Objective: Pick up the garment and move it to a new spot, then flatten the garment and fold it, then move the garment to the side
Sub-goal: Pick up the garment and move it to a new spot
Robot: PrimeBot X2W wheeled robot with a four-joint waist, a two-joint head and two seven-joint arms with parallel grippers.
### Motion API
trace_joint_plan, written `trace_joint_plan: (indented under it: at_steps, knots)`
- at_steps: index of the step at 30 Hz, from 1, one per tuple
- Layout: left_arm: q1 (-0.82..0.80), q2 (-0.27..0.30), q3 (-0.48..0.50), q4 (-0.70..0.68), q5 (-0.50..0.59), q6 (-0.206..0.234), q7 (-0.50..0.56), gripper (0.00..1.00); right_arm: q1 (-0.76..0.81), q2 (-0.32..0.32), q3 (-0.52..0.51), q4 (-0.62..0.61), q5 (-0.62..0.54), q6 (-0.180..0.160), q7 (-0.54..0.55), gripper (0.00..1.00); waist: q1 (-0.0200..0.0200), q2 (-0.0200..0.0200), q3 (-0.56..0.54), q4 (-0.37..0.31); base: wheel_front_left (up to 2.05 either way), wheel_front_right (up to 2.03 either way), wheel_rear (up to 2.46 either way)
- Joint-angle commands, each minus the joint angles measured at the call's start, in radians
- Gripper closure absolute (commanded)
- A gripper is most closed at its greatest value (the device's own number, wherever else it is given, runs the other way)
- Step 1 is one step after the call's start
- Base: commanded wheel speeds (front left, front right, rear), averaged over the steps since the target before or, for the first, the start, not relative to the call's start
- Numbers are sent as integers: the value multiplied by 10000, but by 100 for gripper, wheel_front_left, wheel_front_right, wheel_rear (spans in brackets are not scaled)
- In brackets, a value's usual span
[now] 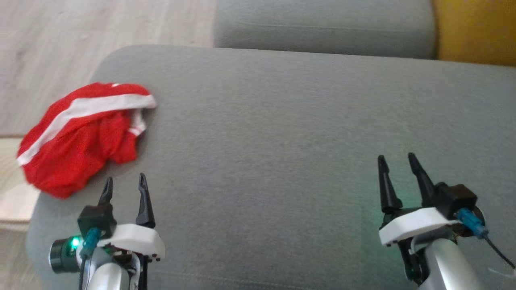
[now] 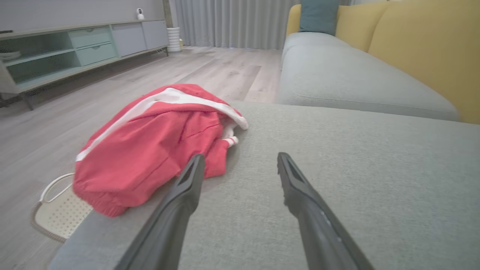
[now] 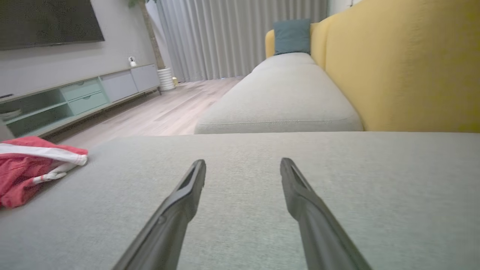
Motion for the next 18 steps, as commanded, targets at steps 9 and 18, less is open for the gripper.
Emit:
trace_joint_plan:
  at_steps: [9,18]
  knots:
    - [-296,181,677,-367,-102,153,-124,0,-488,-47,717,-349,173,-7,-111,0,0,0,263,2066,0,0,0]
    - [-282,181,953,-374,-405,209,-124,0,-533,-47,876,-394,-3,-7,-111,0,0,0,713,3325,0,0,0]
